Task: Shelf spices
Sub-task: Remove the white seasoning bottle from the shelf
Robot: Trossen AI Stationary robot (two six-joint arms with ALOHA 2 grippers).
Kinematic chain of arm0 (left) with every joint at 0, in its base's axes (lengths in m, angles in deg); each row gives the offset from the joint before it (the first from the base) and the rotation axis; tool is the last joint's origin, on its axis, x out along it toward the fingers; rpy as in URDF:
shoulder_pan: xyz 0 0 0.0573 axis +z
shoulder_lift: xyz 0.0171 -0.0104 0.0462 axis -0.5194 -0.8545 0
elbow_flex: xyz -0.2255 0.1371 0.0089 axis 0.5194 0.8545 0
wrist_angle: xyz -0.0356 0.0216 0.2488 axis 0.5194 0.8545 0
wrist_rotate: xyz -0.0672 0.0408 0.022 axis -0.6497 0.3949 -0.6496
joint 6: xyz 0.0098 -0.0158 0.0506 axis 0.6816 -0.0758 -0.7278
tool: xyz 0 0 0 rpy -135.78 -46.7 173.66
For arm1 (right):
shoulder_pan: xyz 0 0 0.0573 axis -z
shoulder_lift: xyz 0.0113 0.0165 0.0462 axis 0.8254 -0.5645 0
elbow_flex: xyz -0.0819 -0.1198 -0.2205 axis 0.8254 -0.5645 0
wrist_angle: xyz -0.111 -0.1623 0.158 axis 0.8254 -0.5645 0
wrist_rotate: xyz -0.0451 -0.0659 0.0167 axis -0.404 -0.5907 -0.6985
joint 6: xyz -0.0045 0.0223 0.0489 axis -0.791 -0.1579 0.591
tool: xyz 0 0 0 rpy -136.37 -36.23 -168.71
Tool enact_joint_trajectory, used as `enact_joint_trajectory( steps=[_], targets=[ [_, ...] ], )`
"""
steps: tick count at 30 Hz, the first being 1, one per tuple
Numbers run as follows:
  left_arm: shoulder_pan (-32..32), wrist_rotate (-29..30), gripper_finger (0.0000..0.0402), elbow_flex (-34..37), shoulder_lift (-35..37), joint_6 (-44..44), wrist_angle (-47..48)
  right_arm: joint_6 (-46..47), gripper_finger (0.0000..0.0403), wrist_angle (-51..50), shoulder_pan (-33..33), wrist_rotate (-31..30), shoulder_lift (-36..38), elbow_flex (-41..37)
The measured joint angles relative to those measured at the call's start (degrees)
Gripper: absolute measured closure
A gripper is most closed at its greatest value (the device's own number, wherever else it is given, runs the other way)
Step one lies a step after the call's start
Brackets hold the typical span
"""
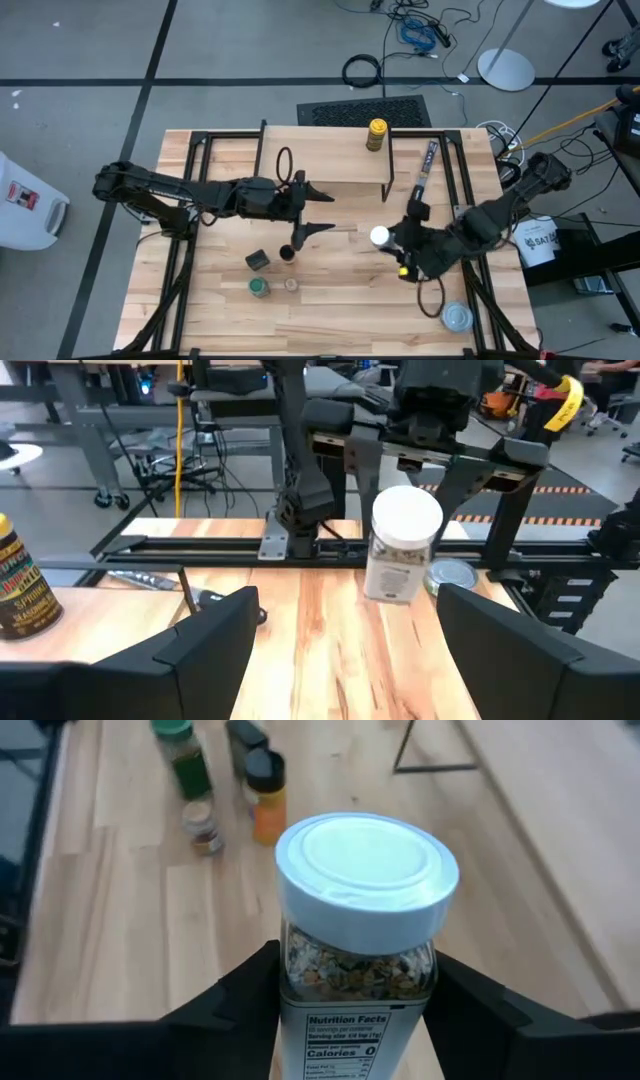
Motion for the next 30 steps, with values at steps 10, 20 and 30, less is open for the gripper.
enact_joint_trajectory(
  steps=[10, 20, 30],
  targets=[
    [-0.6, 0.5, 0.0084, 0.0, 0.8, -0.1, 0.5, 3.1, 0.0208, 18.4, -4.1, -11.7, 0.0, -16.8],
    [-0.7, 1.1, 0.0084, 0.0, 0.9, -0.4, 0.3, -5.5, 0.0205, 52.2, 2.5, -11.2, 0.0, -35.0],
    [-0.7, 1.3, 0.0084, 0.0, 0.9, -1.4, 0.4, -12.0, 0.0205, 73.0, 9.7, -2.3, -1.3, -44.2]
  ],
)
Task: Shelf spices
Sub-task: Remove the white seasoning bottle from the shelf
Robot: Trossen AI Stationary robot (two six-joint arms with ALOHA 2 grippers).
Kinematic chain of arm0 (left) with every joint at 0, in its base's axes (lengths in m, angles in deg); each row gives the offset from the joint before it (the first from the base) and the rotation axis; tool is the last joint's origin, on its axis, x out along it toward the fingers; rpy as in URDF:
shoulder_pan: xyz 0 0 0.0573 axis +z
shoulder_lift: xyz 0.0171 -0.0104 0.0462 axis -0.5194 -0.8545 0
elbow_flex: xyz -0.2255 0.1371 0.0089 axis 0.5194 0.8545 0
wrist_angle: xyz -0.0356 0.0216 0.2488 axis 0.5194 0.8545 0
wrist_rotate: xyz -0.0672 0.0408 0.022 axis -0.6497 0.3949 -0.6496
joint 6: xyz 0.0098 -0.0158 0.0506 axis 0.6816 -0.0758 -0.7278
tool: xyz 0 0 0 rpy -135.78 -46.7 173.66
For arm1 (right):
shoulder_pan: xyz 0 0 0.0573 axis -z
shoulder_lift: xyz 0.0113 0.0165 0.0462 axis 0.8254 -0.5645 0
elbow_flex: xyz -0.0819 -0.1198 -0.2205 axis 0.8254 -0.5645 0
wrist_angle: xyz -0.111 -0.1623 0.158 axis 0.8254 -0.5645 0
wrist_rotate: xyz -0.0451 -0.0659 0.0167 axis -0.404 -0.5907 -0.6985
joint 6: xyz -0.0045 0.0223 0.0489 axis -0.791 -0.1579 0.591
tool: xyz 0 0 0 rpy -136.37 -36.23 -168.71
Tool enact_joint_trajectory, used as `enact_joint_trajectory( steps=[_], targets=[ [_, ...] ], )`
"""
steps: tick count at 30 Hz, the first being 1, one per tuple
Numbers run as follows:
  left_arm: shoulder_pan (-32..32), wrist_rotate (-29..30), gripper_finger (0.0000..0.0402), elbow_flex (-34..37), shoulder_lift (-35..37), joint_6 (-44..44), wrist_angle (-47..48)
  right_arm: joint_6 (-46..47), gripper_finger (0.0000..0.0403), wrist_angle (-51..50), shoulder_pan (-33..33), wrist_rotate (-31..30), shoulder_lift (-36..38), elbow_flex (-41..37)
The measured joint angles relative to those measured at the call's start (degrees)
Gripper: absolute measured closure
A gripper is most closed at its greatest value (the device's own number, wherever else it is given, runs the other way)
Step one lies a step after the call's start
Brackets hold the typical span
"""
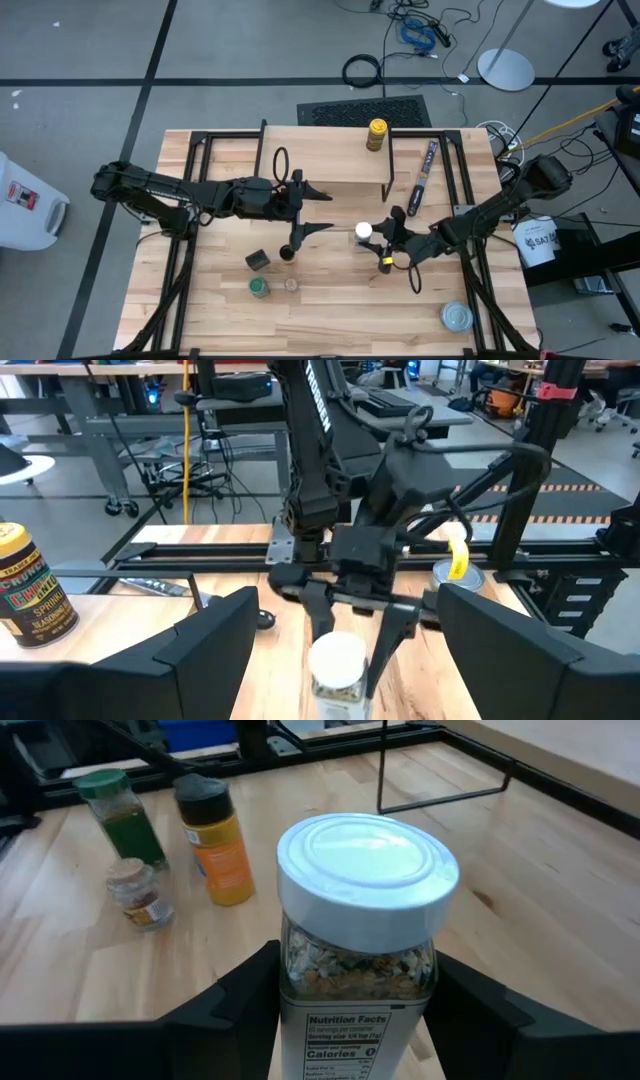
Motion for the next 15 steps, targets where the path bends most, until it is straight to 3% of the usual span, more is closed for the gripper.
enact_joint_trajectory(
  steps=[15],
  targets=[
    [0.0, 0.1, 0.0084, 0.0, 0.0, 0.0, 0.0, -2.7, 0.0204, 8.3, 4.8, 6.0, -11.9, 0.0]
  ],
)
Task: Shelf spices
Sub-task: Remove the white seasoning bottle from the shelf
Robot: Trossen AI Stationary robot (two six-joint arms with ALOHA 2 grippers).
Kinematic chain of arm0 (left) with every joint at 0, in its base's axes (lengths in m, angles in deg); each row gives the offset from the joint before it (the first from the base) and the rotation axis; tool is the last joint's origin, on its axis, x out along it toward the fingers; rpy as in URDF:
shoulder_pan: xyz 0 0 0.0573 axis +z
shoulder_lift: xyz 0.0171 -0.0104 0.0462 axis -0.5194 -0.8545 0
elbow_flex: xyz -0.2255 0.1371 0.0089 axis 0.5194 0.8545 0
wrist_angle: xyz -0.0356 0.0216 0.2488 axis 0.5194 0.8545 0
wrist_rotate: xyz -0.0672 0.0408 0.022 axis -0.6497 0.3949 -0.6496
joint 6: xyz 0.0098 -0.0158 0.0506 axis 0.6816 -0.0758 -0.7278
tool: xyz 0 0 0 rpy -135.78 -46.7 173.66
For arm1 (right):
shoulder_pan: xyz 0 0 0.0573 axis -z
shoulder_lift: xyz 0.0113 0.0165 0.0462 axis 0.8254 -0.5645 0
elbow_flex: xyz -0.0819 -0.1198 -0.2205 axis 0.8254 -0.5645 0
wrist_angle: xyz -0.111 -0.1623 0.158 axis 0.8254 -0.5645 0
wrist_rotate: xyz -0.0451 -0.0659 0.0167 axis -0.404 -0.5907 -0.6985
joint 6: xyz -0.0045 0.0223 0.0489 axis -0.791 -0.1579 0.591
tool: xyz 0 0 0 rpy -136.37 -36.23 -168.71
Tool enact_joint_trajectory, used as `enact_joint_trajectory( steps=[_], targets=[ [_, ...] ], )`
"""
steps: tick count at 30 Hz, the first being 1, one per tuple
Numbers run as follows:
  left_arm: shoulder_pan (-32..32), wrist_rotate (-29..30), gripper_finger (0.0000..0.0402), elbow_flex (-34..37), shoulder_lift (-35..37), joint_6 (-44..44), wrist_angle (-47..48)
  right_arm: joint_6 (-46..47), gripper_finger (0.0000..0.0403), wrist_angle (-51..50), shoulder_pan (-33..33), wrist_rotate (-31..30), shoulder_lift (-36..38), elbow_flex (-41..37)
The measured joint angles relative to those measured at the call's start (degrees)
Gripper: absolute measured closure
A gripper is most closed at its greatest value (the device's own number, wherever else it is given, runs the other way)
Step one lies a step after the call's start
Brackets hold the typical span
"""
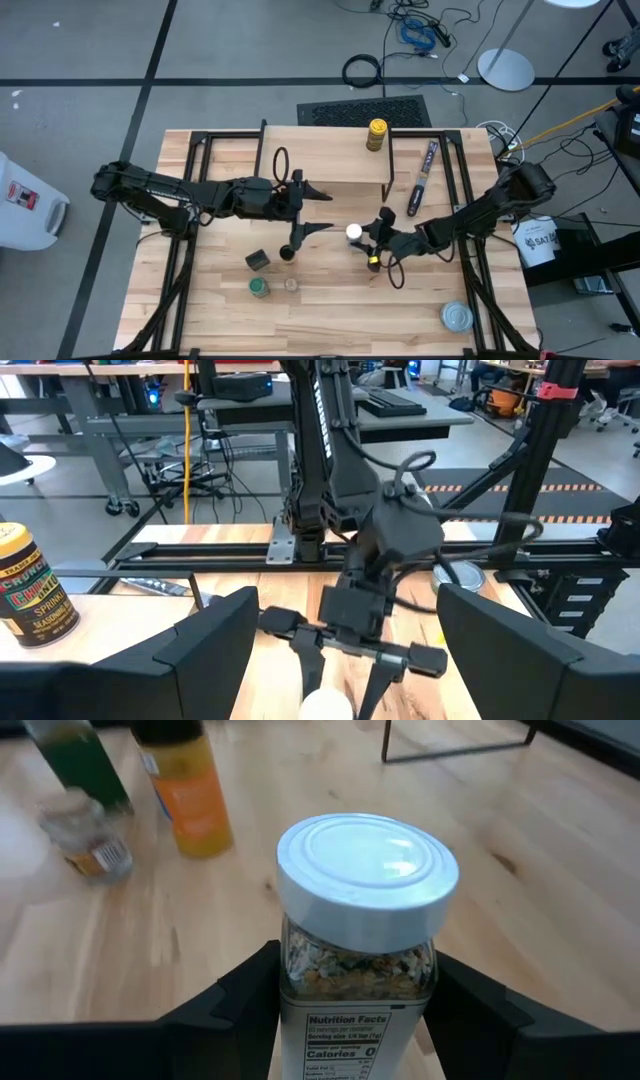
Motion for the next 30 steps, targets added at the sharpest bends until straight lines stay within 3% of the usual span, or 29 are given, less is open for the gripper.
enact_joint_trajectory(
  steps=[30],
  targets=[
    [0.0, 0.0, 0.0084, 0.0, 0.0, 0.0, 0.0, 1.6, 0.0204, -1.4, 0.0, -0.4, -2.0, 0.1]
  ],
)
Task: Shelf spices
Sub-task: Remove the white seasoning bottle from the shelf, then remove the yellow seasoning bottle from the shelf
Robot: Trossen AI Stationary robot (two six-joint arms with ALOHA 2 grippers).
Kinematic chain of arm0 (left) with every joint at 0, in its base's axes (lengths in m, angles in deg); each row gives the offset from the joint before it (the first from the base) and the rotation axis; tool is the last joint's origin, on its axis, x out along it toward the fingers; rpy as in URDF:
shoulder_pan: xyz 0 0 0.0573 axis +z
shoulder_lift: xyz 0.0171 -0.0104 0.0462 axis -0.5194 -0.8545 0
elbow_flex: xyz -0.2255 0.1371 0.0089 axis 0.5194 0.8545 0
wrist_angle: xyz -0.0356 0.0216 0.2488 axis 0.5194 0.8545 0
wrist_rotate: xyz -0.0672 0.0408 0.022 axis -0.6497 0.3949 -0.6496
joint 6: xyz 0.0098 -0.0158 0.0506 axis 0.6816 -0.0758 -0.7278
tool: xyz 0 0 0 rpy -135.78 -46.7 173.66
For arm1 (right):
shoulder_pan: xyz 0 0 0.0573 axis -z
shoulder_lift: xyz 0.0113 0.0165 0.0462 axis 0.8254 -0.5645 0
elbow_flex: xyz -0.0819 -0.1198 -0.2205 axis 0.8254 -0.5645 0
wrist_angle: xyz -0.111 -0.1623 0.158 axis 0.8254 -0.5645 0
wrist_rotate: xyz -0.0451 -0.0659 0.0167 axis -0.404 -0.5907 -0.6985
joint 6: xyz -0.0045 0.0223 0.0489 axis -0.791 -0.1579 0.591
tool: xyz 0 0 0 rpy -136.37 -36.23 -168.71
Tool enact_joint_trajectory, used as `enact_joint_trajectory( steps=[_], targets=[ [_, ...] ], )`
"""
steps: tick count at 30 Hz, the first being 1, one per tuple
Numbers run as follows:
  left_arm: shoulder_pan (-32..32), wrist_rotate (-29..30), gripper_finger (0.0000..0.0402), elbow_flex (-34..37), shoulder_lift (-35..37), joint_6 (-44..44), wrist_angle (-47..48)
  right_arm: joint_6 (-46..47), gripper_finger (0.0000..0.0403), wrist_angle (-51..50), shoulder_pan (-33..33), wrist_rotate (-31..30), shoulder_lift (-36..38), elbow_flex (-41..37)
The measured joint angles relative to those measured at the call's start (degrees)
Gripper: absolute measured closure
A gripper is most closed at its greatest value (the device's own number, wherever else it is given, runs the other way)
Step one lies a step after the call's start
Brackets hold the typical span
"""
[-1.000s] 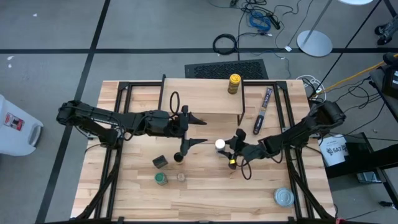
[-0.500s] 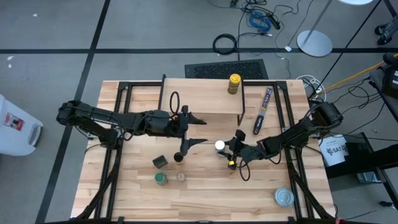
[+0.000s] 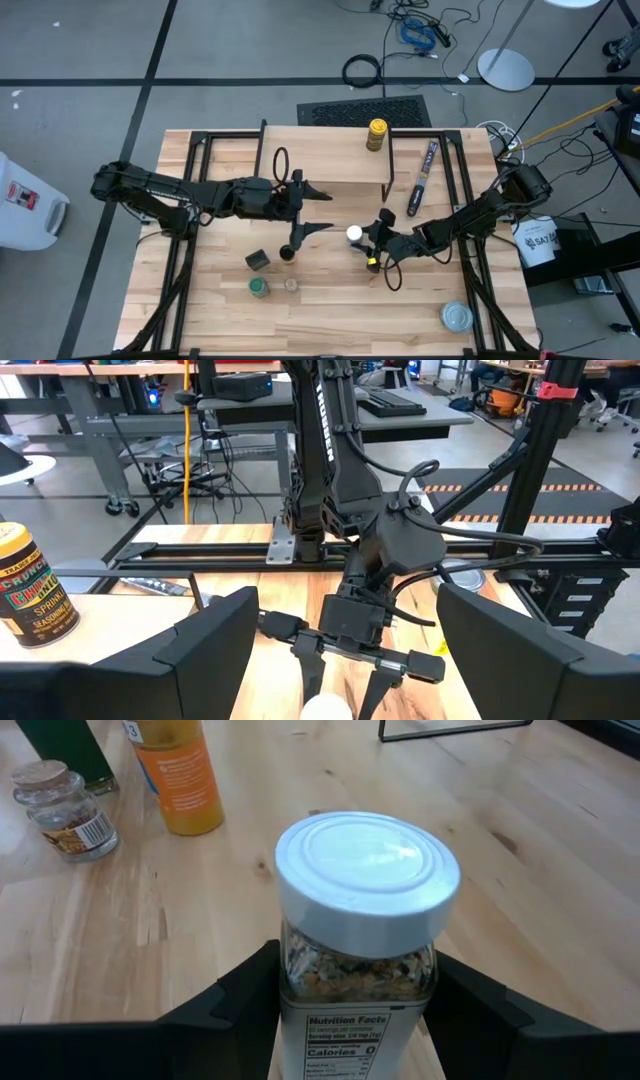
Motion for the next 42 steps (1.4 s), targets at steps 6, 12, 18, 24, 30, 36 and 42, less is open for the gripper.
enact_joint_trajectory(
  steps=[6, 12, 18, 24, 30, 36, 42],
  targets=[
    [0.0, 0.0, 0.0084, 0.0, 0.0, 0.0, 0.0, -0.2, 0.0202, -0.2, 0.0, 0.1, 0.0, 0.0],
    [-0.3, 0.0, 0.0084, 0.0, 0.0, 0.0, 0.0, -0.3, 0.0162, -0.8, 0.0, 0.9, 0.0, -0.1],
    [-0.3, 0.0, 0.0084, 0.0, 0.0, 0.0, 0.0, -0.3, 0.0121, -0.7, -0.1, 2.0, 2.3, -0.1],
    [-0.3, 0.0, 0.0084, 0.0, 0.0, 0.0, 0.0, 0.5, 0.0113, -7.6, 0.0, 1.5, 11.4, 0.4],
    [-0.3, 0.0, 0.0084, 0.0, 0.0, 0.0, 0.1, -1.3, 0.0112, -24.3, 2.4, -2.0, 22.5, 6.6],
    [-0.3, 0.0, 0.0084, 0.0, 0.0, -0.2, 0.0, -10.5, 0.0112, -42.4, 8.2, -2.7, 28.5, 20.9],
    [-0.3, 0.0, 0.0084, 0.0, 0.0, -0.3, 0.0, -24.3, 0.0112, -56.6, 22.1, 5.3, 29.4, 37.8]
  ],
)
